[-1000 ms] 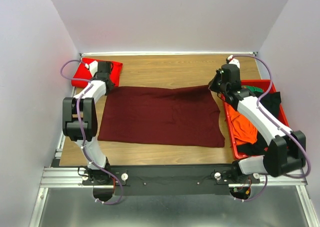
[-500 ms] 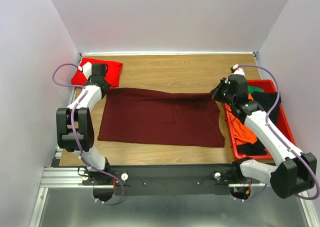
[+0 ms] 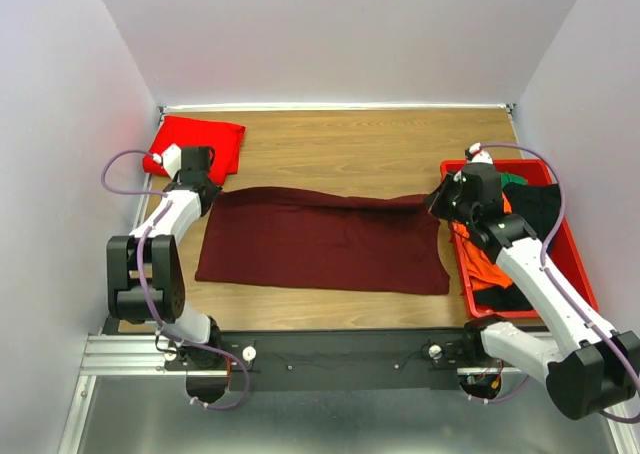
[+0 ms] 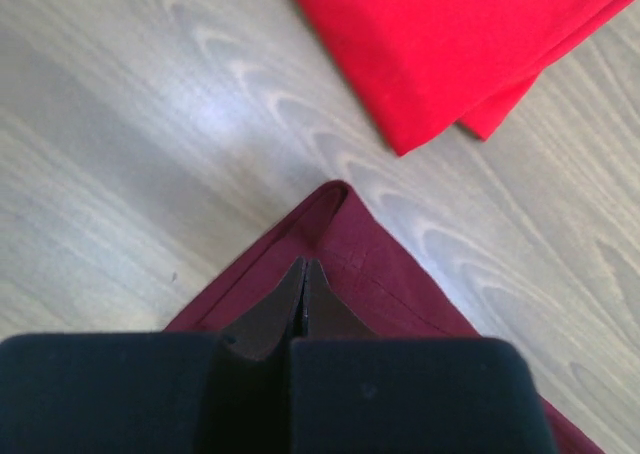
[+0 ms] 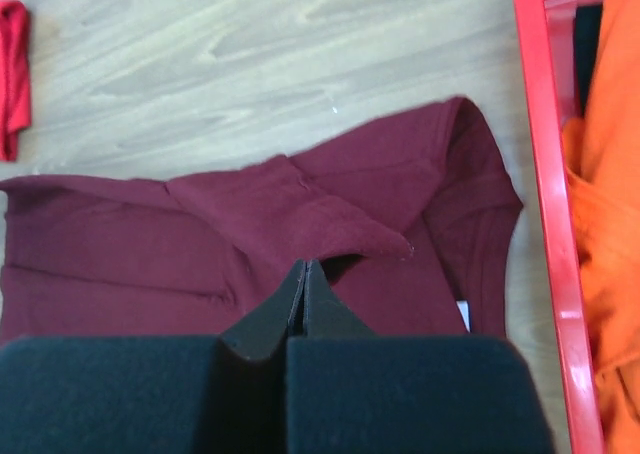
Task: Fold and stack the t-shirts
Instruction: Fold the tshirt
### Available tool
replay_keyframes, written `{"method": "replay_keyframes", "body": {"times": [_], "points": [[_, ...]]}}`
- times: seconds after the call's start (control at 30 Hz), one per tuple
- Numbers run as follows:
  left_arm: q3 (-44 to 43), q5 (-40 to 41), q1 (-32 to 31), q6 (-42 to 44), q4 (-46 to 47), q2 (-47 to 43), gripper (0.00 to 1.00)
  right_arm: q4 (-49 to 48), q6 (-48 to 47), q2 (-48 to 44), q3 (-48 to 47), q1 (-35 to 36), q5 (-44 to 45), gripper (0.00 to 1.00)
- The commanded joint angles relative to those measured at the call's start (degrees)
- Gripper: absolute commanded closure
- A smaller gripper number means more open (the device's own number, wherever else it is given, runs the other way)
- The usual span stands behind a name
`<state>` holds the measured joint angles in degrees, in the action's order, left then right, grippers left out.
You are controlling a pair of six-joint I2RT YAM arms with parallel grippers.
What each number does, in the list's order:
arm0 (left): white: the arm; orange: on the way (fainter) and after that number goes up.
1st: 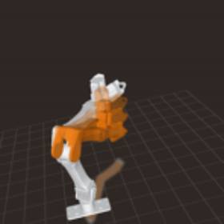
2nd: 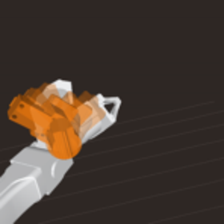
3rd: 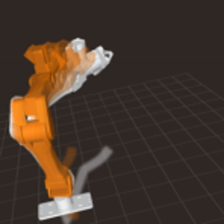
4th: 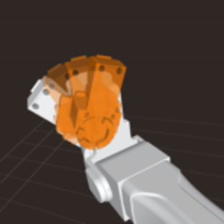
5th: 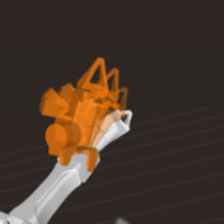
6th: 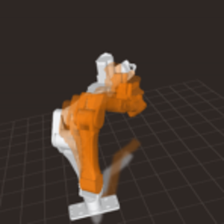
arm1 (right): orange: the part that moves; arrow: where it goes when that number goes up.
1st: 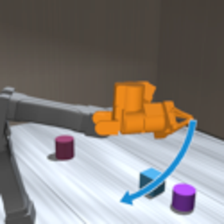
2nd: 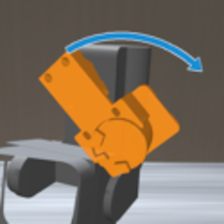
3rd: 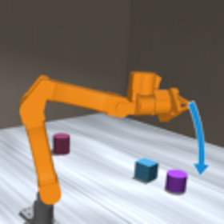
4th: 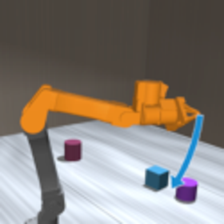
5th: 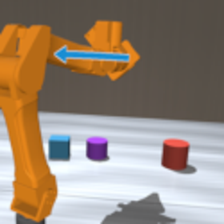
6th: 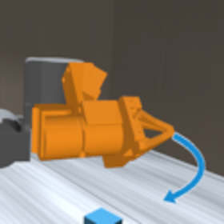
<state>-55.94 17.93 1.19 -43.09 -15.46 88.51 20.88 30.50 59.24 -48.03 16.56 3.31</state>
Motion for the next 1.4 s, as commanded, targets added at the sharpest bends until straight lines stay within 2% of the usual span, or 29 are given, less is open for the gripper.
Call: {"method": "replay_keyframes", "body": {"times": [0.0,0.57,1.1,1.37], "points": [[2.4,0.6,0.7,-2.1,0.9,-3.5,1.0,3.5,0.8,-2.1,1.9,0.4,-1.5,1.0],[8.2,0.7,2.5,-3.0,0.9,-9.6,1.0,6.1,1.7,-5.4,5.1,0.6,-2.6,1.0],[15.4,0.6,2.6,-3.8,3.0,-11.6,1.0,7.1,3.0,-6.9,8.7,0.6,-4.7,0.99],[14.5,0.7,2.9,-3.9,1.8,-12.9,1.0,9.2,3.5,-8.6,6.7,0.6,-4.6,0.99]]}}
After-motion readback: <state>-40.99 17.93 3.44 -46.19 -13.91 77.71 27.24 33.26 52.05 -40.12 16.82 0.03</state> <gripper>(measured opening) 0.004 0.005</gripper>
